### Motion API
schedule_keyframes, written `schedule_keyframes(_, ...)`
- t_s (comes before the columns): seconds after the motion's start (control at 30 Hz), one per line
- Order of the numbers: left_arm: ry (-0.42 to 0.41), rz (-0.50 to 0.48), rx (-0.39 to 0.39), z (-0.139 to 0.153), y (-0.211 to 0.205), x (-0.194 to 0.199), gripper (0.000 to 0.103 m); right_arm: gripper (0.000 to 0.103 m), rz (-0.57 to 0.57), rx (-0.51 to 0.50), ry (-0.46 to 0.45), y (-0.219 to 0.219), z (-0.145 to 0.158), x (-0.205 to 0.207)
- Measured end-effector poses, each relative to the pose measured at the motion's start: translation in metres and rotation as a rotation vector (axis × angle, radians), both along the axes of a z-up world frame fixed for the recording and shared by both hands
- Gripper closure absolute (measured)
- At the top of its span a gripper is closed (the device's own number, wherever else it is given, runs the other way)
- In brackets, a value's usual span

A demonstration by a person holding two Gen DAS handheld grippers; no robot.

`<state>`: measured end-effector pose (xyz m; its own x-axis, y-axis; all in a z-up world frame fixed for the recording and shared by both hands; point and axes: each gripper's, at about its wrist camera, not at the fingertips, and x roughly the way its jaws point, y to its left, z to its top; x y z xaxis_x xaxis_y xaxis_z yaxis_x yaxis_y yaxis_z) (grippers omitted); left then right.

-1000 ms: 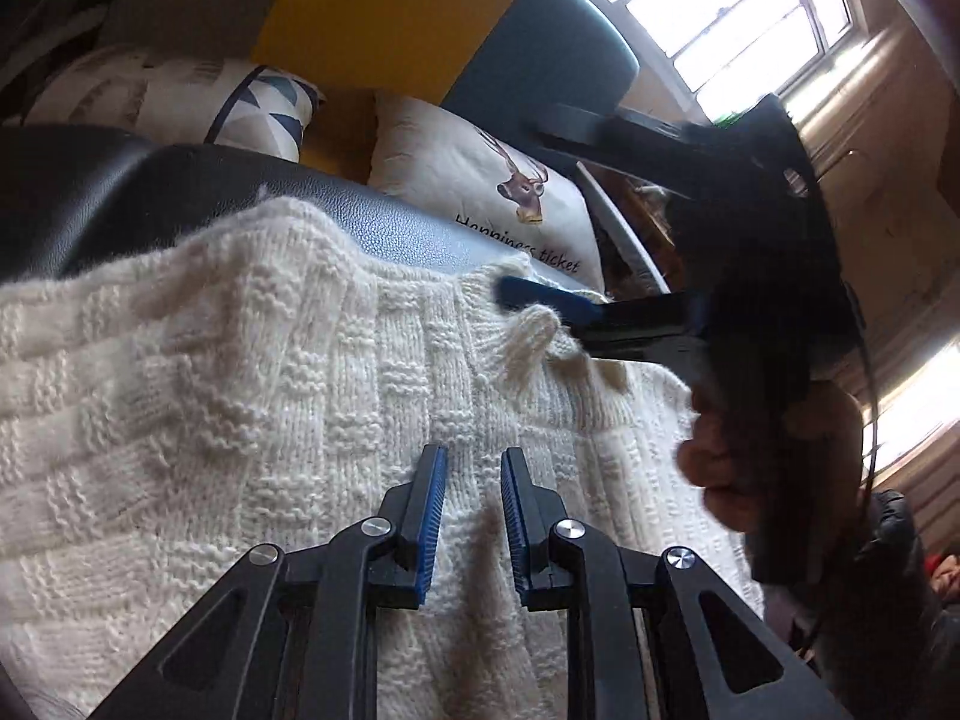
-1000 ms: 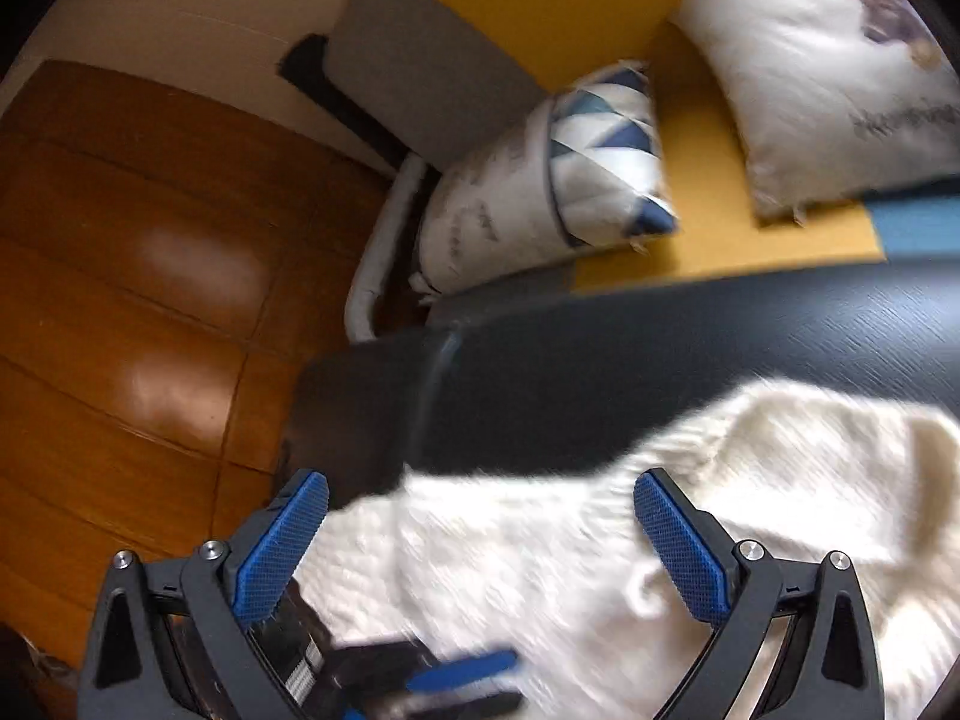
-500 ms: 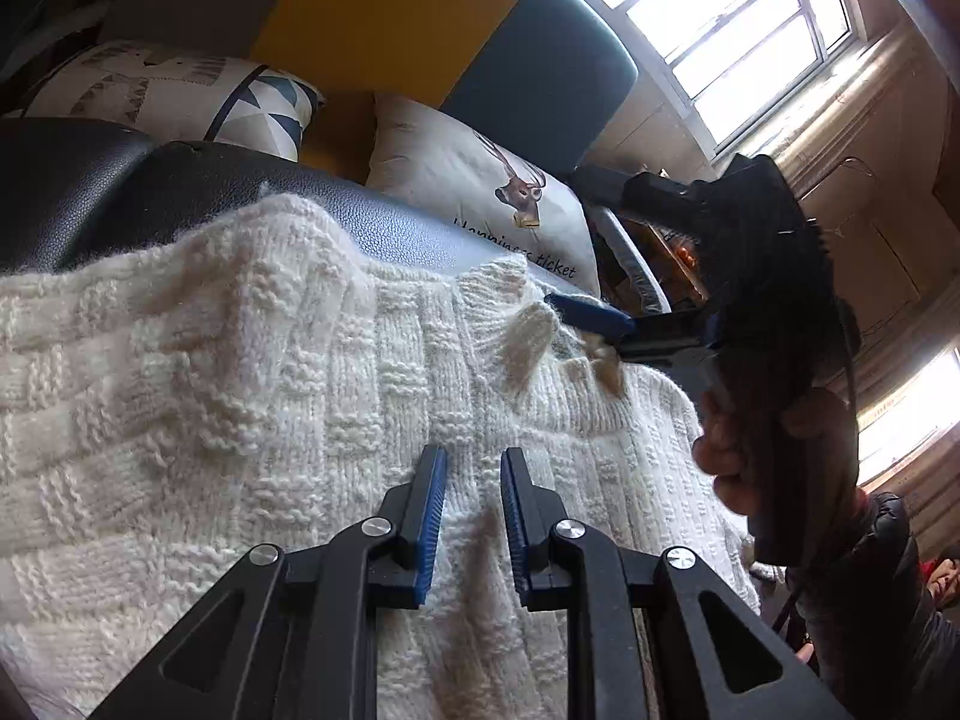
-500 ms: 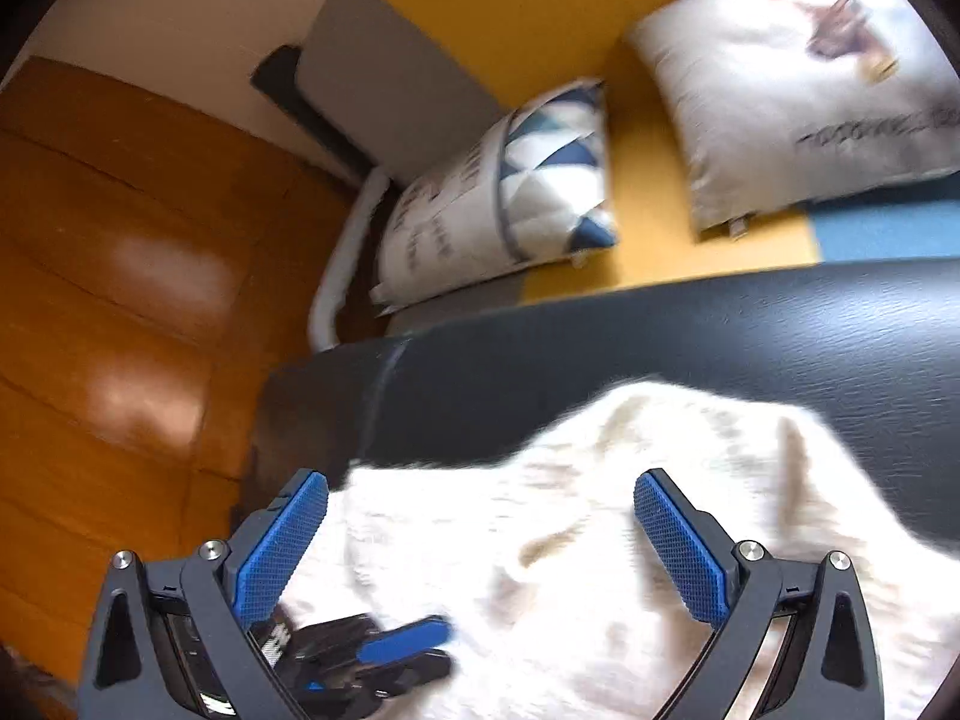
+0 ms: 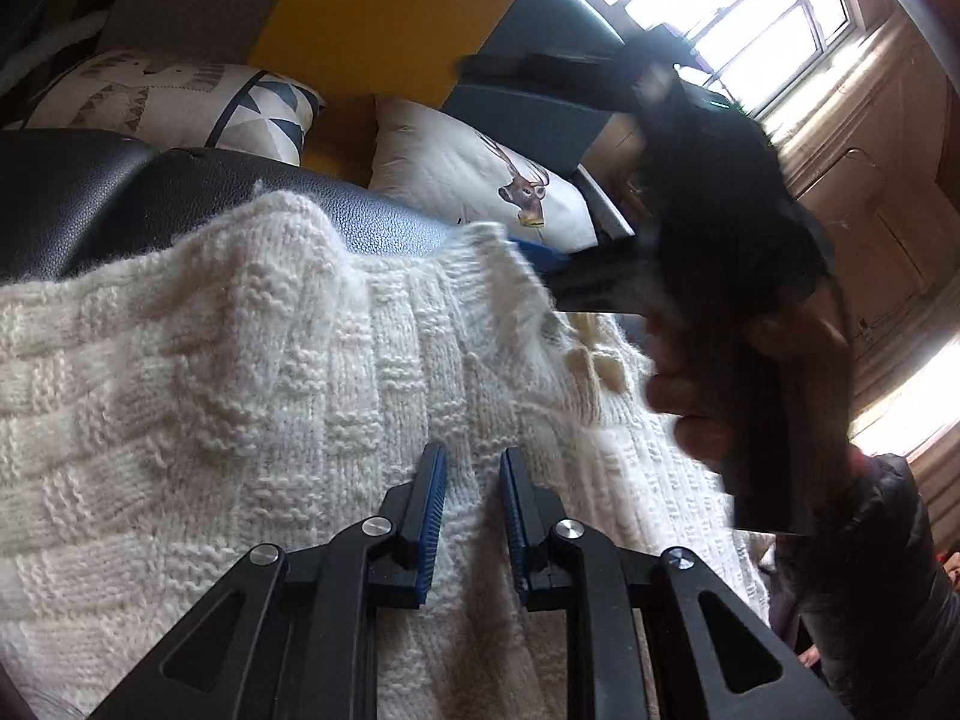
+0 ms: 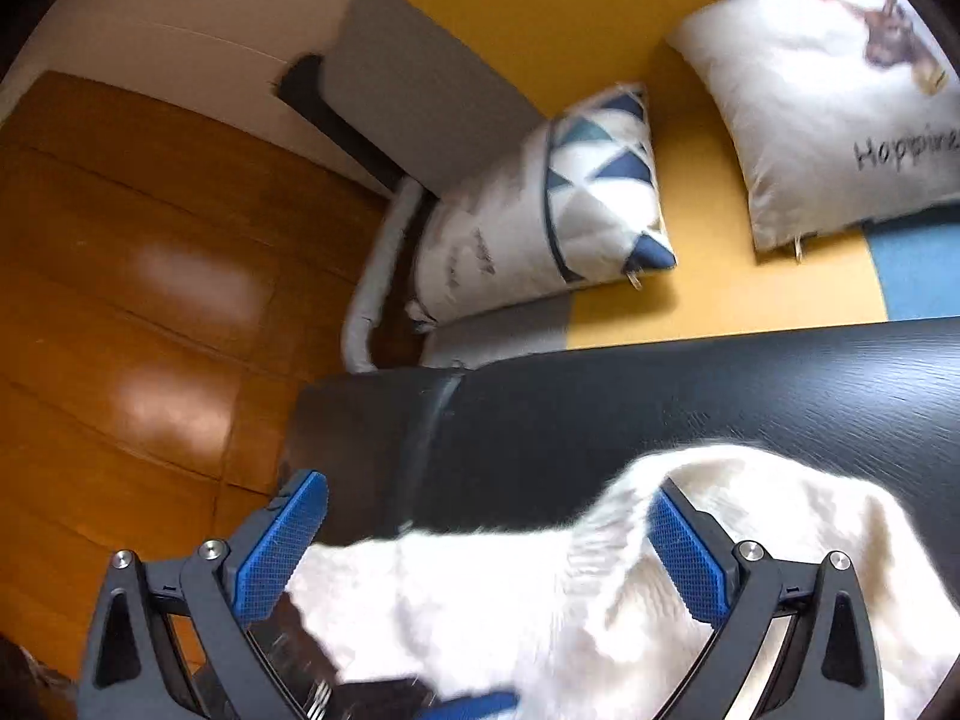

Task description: Fold clothes

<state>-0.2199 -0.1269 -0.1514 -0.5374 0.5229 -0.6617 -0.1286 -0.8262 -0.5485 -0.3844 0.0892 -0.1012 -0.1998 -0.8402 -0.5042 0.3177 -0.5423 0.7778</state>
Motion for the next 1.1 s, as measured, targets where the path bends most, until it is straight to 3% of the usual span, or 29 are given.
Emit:
schedule_keyframes(0.13, -0.012, -0.013, -0.011, 0.02, 0.004, -0.013, 0.085, 0.0, -0.016, 0.0, 0.04, 0.041, 0.015, 0.027)
schedule_keyframes(0.27, 0.032, -0.042, -0.07, 0.035, 0.025, -0.041, 0.084, 0.0, -0.065, 0.079, -0.02, 0.072, -0.013, 0.041)
schedule_keyframes(0.37, -0.003, -0.001, -0.156, 0.022, 0.033, -0.068, 0.084, 0.0, -0.129, 0.159, -0.054, 0.095, -0.039, 0.048)
schedule_keyframes(0.47, -0.003, 0.035, -0.125, 0.01, 0.024, -0.073, 0.086, 0.003, -0.177, 0.084, -0.013, 0.121, -0.044, 0.053)
schedule_keyframes(0.53, 0.009, 0.052, -0.088, 0.004, 0.018, -0.072, 0.087, 0.003, -0.169, 0.097, 0.011, 0.12, -0.044, 0.055)
schedule_keyframes(0.67, -0.027, 0.061, -0.152, 0.017, 0.026, -0.065, 0.085, 0.0, -0.172, 0.161, 0.017, 0.112, -0.033, 0.068)
schedule_keyframes(0.83, -0.014, 0.072, -0.115, 0.043, 0.028, -0.009, 0.083, 0.0, -0.179, 0.15, 0.049, 0.124, -0.013, 0.131)
schedule_keyframes(0.97, -0.039, 0.091, -0.107, 0.038, 0.021, 0.055, 0.083, 0.0, -0.192, 0.21, 0.054, 0.131, -0.01, 0.204)
schedule_keyframes(1.03, -0.075, 0.108, -0.158, 0.023, 0.017, 0.078, 0.084, 0.0, -0.214, 0.281, 0.032, 0.14, -0.015, 0.233)
schedule_keyframes(1.1, -0.076, 0.108, -0.149, 0.02, 0.015, 0.088, 0.086, 0.0, -0.269, 0.32, 0.049, 0.158, -0.011, 0.259)
